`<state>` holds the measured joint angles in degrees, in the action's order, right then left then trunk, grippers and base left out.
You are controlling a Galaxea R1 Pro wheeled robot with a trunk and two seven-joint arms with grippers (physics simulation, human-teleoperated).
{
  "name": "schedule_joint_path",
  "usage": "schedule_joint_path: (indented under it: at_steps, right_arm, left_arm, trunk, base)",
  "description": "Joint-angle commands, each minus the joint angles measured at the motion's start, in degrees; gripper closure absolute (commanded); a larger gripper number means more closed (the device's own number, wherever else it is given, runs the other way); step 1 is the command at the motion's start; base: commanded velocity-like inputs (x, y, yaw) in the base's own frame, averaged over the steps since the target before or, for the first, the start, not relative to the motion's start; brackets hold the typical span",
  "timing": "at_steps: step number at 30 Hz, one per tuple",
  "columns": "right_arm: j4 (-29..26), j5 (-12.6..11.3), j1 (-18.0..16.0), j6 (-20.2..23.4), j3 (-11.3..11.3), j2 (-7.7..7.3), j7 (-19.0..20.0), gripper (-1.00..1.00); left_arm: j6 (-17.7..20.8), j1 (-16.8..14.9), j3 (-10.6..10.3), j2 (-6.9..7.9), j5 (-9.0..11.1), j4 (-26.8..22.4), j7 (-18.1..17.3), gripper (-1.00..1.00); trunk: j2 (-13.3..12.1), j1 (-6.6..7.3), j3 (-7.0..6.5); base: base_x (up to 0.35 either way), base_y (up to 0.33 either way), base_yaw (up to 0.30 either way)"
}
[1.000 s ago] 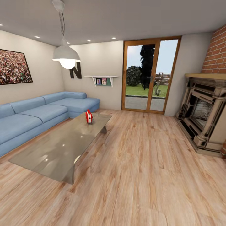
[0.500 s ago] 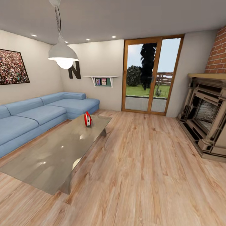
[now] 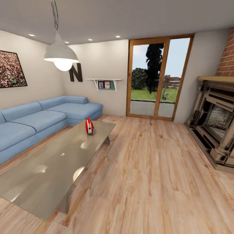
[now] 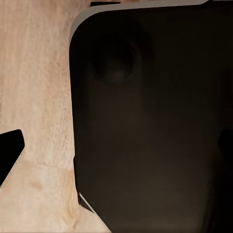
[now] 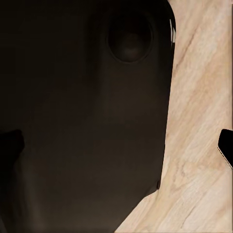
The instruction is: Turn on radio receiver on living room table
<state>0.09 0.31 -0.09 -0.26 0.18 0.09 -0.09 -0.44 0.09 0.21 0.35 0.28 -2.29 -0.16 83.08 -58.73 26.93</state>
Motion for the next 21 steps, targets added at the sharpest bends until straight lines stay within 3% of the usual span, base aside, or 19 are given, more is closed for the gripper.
schedule_joint_path:
  at_steps: [1, 14, 21]
  right_arm:
    - [0.0, 0.0, 0.0, 0.0, 0.0, 0.0, 0.0, -1.0]
    - [0.0, 0.2, 0.0, 0.1, 0.2, -0.06, 0.0, -1.0]
    - [0.0, 0.2, 0.0, -0.8, 0.2, -0.09, 0.0, -1.0]
  left_arm:
    - [0.0, 0.0, 0.0, 0.0, 0.0, 0.0, 0.0, -1.0]
    - [-0.1, 0.0, 0.1, 0.0, 0.1, 0.0, 0.0, -1.0]
    - [-0.1, 0.0, 0.1, -0.07, 0.1, 0.0, 0.0, -1.0]
  trunk:
    - [0.0, 0.0, 0.0]
    - [0.0, 0.0, 0.0]
    - [0.0, 0.0, -0.1]
  base:
    - [0.323, 0.0, 0.0]
    - [0.322, 0.0, -0.01]
    - [0.124, 0.0, -0.22]
